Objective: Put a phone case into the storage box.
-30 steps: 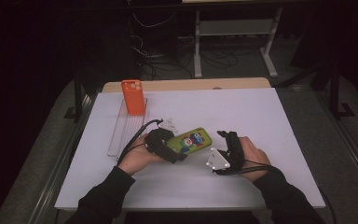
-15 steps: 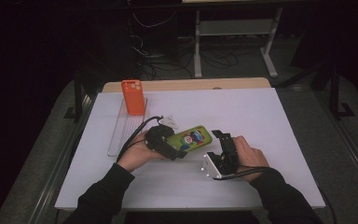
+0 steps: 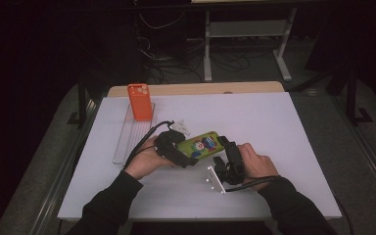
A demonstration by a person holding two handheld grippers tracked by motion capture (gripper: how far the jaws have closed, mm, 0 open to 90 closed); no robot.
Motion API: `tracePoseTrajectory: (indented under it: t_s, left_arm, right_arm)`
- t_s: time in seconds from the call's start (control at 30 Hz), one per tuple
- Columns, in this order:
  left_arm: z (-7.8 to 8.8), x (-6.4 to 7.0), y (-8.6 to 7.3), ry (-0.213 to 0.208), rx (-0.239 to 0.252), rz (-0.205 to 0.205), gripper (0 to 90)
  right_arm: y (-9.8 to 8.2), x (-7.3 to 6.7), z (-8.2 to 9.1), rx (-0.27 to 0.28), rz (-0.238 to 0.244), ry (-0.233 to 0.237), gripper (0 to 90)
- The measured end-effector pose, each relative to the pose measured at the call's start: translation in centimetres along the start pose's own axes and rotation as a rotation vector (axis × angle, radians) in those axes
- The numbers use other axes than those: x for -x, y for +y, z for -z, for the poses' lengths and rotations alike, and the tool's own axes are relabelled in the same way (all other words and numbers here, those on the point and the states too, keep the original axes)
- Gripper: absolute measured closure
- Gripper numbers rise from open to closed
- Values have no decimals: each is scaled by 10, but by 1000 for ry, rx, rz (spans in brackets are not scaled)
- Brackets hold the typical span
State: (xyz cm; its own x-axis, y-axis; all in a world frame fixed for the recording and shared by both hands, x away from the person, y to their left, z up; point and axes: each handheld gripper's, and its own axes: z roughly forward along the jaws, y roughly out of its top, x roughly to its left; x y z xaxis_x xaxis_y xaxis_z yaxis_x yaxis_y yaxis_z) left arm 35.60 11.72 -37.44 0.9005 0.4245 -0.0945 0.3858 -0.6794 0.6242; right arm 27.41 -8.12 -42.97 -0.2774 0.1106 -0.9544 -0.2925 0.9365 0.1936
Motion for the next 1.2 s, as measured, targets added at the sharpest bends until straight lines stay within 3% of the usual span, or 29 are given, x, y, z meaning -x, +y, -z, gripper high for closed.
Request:
tracePoseTrajectory:
  t_s: [0.07, 0.13, 0.2, 0.23, 0.47, 0.67, 0.77, 1.03, 1.17, 1.2]
  left_arm:
    - [-1, 2, 1, -5, 18, 19, 153]
    - [0, 2, 2, -1, 4, -3, 153]
    - [-1, 3, 2, -6, 14, 10, 153]
    - [0, 2, 2, -6, 1, -8, 153]
    - [-2, 7, 5, -14, 16, -4, 153]
    - [-2, 7, 5, -15, -6, -16, 153]
    - [-3, 8, 5, -17, 10, 3, 153]
    - [-3, 5, 4, -32, -1, -6, 148]
    - [0, 6, 2, -16, 65, -2, 126]
    - [-2, 6, 2, -12, 80, 26, 93]
  right_arm:
    - [2, -1, 1, 3, 8, -16, 197]
    - [3, -1, 2, 3, 40, -26, 262]
    - [5, -3, 3, 18, 24, -32, 323]
    - [5, -3, 3, 20, 28, -38, 350]
    - [8, -7, 3, 14, 72, -32, 507]
    - [8, -9, 2, 12, 85, -31, 655]
    - [8, -9, 2, 8, 93, -22, 723]
    - [10, -13, 1, -12, 105, -22, 760]
    - [10, -11, 3, -9, 76, -34, 763]
    - [10, -10, 3, -6, 74, -39, 764]
